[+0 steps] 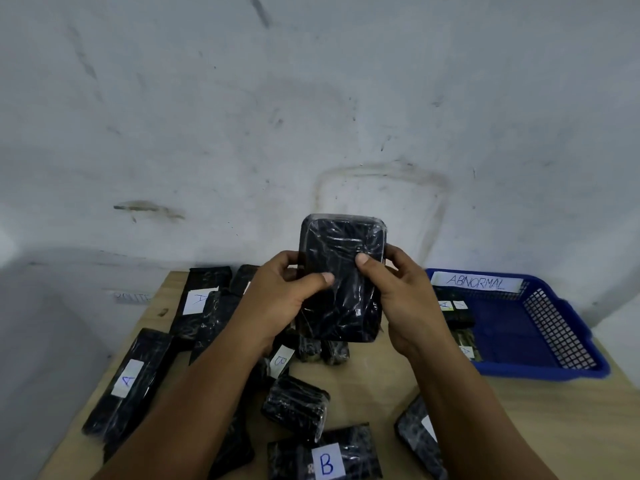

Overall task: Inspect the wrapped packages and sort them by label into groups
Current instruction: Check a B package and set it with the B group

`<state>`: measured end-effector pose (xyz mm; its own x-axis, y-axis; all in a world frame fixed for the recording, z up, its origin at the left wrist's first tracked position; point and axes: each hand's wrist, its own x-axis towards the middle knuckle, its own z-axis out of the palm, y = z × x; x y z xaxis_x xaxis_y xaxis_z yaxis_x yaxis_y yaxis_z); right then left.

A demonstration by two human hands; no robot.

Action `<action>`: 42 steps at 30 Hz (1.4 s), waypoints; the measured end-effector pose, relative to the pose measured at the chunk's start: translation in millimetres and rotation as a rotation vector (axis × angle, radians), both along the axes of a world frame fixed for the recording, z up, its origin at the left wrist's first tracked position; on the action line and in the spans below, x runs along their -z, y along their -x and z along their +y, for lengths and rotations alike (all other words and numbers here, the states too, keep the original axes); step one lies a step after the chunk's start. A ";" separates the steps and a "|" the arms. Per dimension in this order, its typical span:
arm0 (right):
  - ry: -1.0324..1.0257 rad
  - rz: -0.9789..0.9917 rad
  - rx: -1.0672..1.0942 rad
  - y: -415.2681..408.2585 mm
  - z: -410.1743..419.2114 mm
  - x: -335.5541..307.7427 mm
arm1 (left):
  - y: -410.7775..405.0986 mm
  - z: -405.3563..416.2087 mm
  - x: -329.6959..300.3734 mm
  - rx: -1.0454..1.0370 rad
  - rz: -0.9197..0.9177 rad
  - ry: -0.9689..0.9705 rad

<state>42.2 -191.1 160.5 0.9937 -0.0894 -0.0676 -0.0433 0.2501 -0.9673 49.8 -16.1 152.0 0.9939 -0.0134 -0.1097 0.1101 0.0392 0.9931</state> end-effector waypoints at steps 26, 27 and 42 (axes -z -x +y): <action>0.247 -0.206 -0.157 4.6 -6.1 4.3 | -7.2 9.5 -10.3 -0.045 -0.302 -0.011; 0.269 -0.199 -0.135 3.9 -6.9 3.4 | -7.6 10.1 -8.9 -0.038 -0.324 -0.039; 0.056 0.123 -0.052 1.8 0.4 5.6 | -3.0 13.7 15.7 -0.031 -0.448 -0.342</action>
